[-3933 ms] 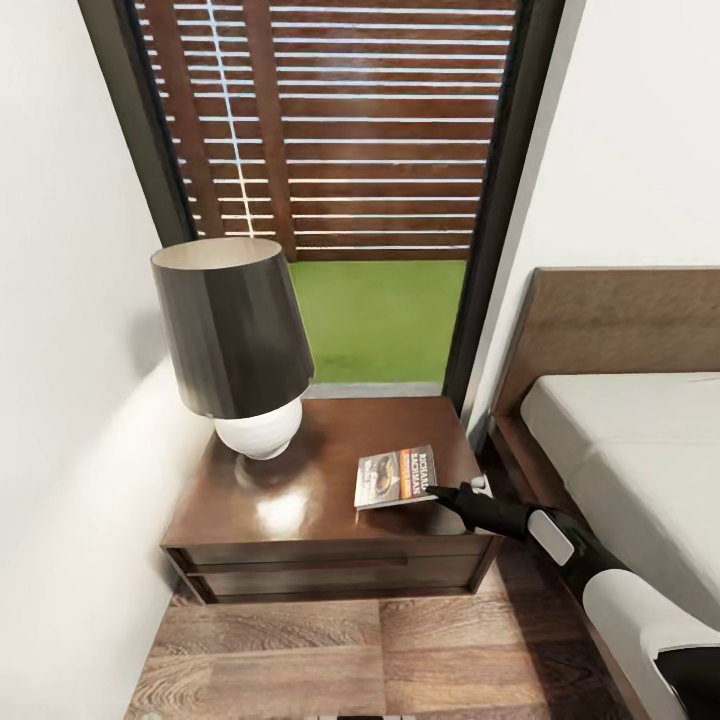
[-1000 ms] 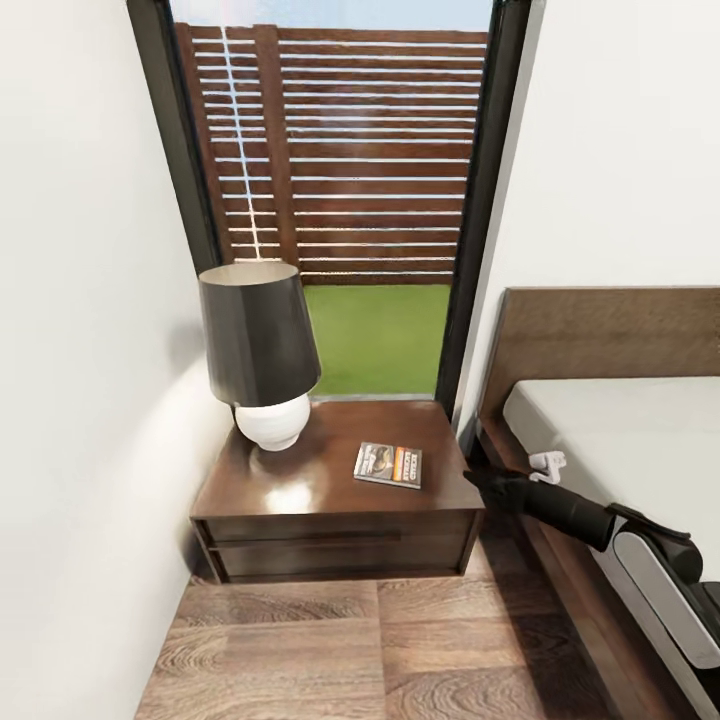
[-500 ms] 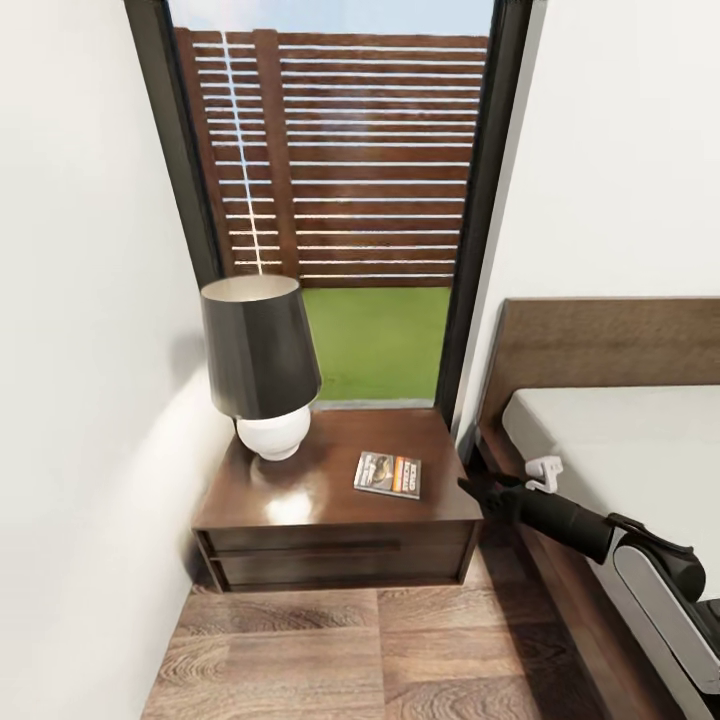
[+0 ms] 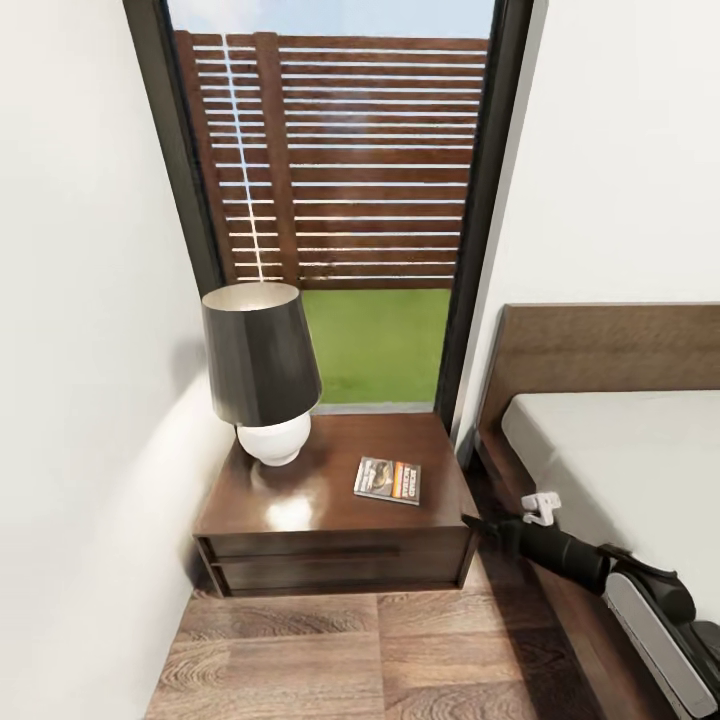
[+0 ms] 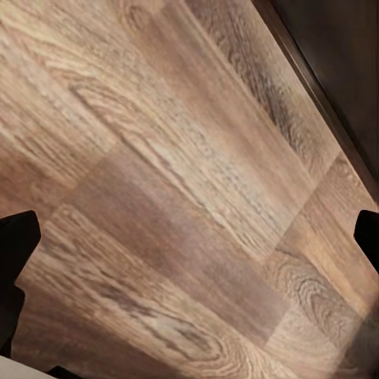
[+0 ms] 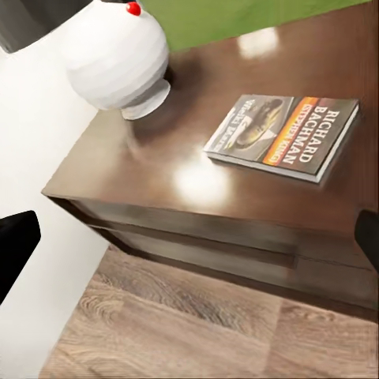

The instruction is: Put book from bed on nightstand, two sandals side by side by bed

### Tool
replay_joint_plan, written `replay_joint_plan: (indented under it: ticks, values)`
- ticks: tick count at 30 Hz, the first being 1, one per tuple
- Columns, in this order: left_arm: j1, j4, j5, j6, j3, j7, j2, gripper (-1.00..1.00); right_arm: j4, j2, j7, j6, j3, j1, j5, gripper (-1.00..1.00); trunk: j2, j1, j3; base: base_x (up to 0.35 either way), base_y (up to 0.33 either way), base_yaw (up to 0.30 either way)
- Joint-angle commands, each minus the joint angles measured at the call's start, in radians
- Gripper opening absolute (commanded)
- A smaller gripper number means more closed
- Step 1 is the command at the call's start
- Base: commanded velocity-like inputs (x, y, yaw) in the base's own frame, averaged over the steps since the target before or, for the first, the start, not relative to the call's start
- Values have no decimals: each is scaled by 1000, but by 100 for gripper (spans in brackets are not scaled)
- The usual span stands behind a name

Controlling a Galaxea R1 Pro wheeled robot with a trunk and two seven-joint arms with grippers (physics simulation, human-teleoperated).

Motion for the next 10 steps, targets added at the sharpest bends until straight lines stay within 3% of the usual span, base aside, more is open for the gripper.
replay_joint_plan:
  ticks: [1,10]
  values:
    - [2,-4,11,4,1,7,0,100,12,1,-4,7,1,0,-6,100,0,0,-1,0,0,0]
    - [5,-3,10,2,0,5,0,100,53,8,-9,13,3,3,-6,100,0,0,-1,0,0,0]
